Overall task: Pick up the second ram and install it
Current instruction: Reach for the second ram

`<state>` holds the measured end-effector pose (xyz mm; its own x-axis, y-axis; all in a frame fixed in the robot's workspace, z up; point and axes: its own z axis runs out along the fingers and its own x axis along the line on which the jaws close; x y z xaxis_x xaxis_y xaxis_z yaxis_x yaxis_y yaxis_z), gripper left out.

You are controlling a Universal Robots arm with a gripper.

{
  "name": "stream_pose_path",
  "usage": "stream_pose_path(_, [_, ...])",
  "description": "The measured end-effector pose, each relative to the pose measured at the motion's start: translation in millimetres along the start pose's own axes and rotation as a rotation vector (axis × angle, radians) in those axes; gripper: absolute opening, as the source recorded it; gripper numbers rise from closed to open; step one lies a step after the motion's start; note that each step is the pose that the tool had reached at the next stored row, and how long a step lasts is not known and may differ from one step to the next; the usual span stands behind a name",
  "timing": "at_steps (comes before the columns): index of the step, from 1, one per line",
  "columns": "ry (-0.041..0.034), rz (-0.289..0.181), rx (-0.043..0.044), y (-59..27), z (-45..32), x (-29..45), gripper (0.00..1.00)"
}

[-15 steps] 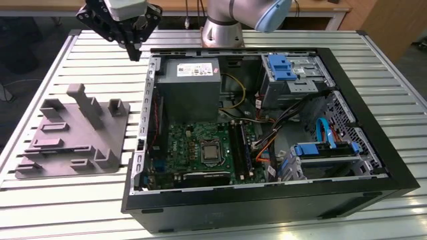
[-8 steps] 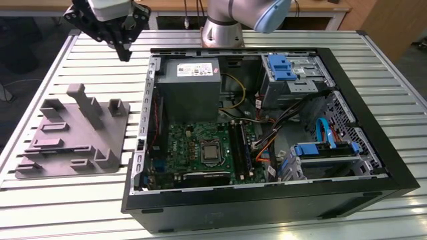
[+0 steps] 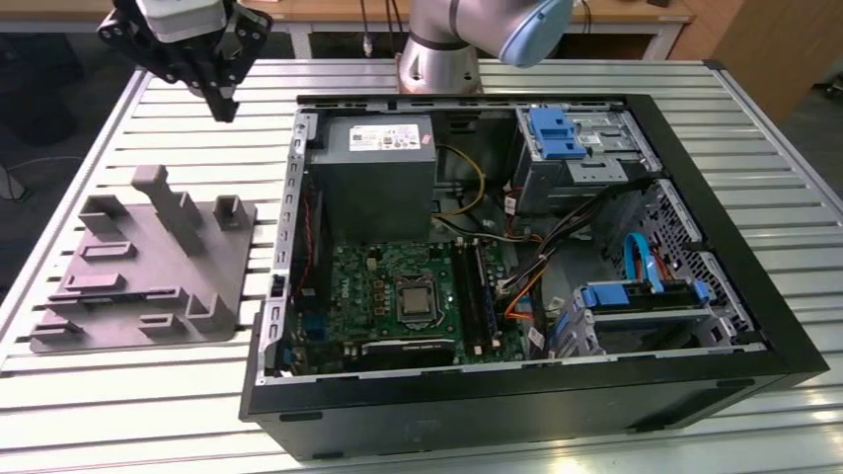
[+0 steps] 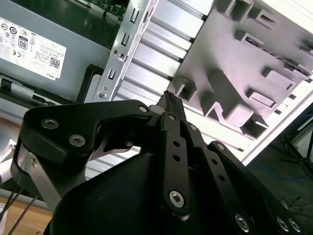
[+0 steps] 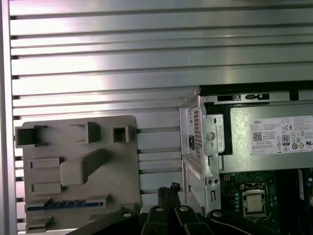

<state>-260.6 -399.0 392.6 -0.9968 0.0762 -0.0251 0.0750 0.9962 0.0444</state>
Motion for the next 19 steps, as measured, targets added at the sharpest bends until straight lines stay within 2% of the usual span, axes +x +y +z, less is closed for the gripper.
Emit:
stream_pose_path(11, [0.0000,0.000,0.0000,-1.8,-0.4,23.8,0.10])
stream_pose_path(19, [0.0000,0.000,0.0000,-2.9,-0.6,38.3,0.10])
